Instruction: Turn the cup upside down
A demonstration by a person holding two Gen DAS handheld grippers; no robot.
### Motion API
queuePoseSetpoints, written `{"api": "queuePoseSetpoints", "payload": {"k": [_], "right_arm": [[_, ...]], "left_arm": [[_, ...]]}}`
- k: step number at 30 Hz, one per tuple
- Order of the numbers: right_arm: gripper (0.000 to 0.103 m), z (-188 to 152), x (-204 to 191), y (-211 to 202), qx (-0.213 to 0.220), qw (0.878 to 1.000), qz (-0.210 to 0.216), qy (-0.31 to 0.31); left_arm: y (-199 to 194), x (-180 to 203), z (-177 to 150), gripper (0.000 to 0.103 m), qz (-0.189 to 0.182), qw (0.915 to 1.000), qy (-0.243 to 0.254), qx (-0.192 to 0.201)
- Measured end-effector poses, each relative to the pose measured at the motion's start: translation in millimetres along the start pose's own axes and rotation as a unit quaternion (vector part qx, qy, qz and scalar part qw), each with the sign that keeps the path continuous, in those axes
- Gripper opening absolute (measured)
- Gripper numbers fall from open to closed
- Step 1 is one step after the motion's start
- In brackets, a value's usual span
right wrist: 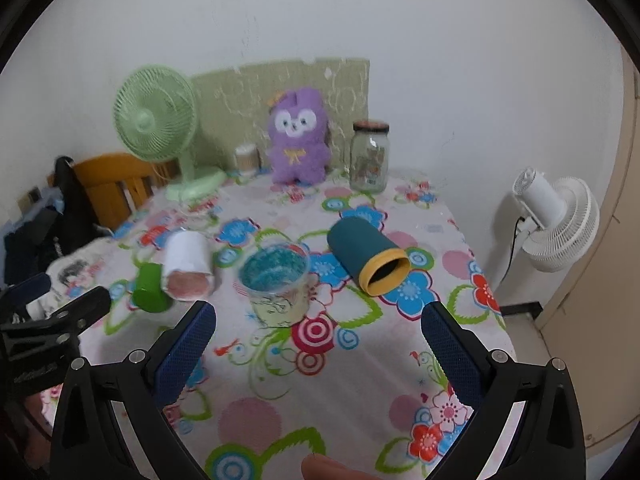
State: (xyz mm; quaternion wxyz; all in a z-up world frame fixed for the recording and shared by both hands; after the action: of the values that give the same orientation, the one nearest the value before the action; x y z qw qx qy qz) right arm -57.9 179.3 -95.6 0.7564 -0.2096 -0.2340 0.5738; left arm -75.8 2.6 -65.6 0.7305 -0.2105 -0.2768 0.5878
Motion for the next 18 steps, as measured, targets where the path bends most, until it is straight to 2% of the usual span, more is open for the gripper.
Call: {"api": "queuePoseSetpoints", "payload": {"k": [13,18], "right_arm": [[0.103,1,-31,86,-0.099,0.992,0.067,-0.038],[0.103,0,-43,108,-0.114,0.988,0.082,-0.057]], "left_arm": [[71,-13,0,0.103,0.005,0.9977,-0.009,-0.067],[92,-21,1,0.103,0.017,0.9966,-0.007,-0.08]]}}
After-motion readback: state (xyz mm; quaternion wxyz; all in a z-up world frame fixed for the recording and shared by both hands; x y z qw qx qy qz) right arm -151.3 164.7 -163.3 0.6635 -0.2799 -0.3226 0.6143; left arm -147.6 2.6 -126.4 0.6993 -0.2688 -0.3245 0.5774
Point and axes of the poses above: each gripper's, at about its wrist camera, not at the fingertips, and y roughly the way its jaws point, x to its right, z to its top, the point moved 2 cm from there along y, roughly the way its jaws point, and after that the axes turned 14 degrees about -z, right-handed, at the moved point
